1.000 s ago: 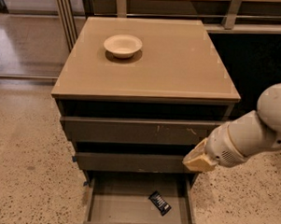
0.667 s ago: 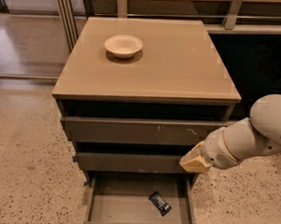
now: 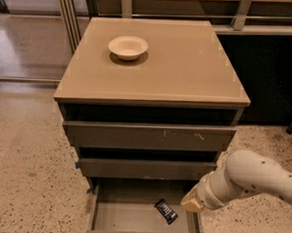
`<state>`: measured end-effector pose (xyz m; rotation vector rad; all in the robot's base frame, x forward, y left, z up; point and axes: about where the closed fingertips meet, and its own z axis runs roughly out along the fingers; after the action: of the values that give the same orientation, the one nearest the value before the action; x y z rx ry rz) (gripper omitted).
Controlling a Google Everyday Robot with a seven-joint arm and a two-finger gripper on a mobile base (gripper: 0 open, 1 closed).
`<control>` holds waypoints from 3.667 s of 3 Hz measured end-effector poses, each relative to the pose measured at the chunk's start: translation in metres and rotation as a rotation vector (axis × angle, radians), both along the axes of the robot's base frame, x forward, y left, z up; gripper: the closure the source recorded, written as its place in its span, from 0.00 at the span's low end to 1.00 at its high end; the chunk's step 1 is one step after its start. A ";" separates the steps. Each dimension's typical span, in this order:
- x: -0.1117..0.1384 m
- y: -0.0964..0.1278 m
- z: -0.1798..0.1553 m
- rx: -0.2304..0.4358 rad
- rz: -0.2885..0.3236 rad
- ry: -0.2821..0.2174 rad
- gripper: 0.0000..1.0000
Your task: Pick rxbar blueberry from bottom drawer and place on counter
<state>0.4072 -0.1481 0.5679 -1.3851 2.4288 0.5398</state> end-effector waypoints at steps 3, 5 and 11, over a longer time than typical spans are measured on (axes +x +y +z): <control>0.027 -0.025 -0.201 -0.017 -0.153 0.051 1.00; 0.034 -0.026 -0.242 -0.005 -0.168 -0.017 1.00; 0.092 -0.006 -0.374 0.133 -0.176 -0.201 0.53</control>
Offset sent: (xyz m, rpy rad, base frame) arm 0.0685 -0.0458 -0.2707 -0.0038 0.0094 -0.2627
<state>0.4988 -0.1539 0.1936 -1.1030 2.2804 0.4833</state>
